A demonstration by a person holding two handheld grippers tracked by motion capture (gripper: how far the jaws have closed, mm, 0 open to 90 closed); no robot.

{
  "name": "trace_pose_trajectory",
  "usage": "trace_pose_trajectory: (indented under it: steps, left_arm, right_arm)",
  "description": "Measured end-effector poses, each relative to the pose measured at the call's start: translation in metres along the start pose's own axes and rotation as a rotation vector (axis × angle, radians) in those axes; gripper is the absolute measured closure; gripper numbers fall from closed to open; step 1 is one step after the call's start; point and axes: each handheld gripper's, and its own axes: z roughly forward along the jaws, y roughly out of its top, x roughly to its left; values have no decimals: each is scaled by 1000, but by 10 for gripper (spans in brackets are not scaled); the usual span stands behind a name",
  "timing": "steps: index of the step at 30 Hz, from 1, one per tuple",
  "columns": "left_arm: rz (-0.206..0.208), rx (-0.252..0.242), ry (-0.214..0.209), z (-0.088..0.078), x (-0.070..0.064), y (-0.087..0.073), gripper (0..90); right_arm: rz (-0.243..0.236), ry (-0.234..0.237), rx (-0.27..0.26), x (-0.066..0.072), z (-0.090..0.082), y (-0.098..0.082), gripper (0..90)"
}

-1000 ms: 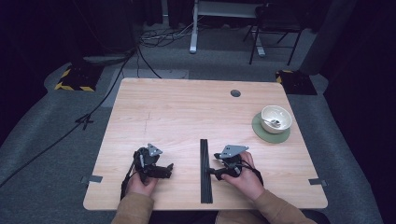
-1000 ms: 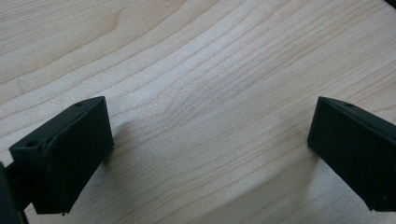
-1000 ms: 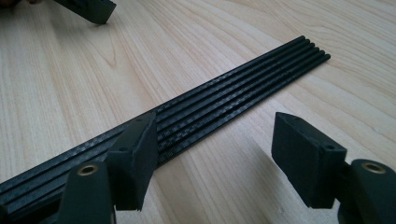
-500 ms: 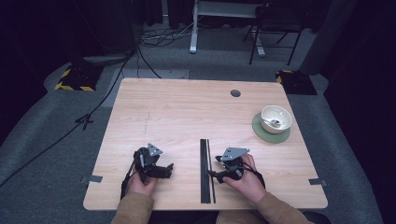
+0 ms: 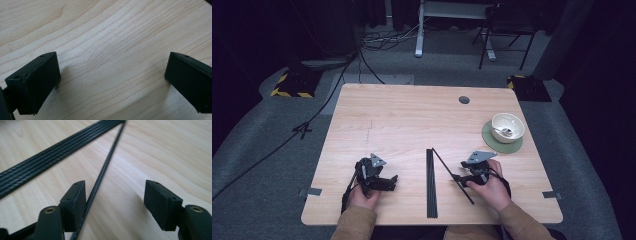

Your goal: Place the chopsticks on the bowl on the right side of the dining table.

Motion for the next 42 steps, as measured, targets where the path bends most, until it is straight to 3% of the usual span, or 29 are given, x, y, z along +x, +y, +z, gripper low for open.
trace_pose_trajectory:
  steps: [5, 11, 14, 19, 25, 32, 38, 42]
  left_arm:
    - [0, 0, -2, 0, 0, 0, 3]
    - [0, 0, 0, 0, 0, 0, 3]
    - [0, 0, 0, 0, 0, 0, 3]
    - [-1, -2, -4, 0, 0, 0, 4]
    - [-1, -2, -3, 0, 0, 0, 4]
    - [-1, -2, -3, 0, 0, 0, 4]
    - [-1, -2, -3, 0, 0, 0, 4]
    - [-2, -4, -3, 0, 0, 0, 4]
  right_arm:
    - [13, -16, -28, -5, -7, 1, 386]
    - [-54, 38, -16, 5, -8, 7, 668]
    - [-65, 54, 16, 7, -5, 7, 742]
    - [-39, 48, 44, 1, -1, 4, 832]
    - [-1, 5, 41, -14, -3, 0, 817]
    - [21, -6, 40, -21, -4, -1, 841]
    - [73, -31, 32, -33, -7, -3, 859]
    - [72, -29, 29, -36, -8, -5, 861]
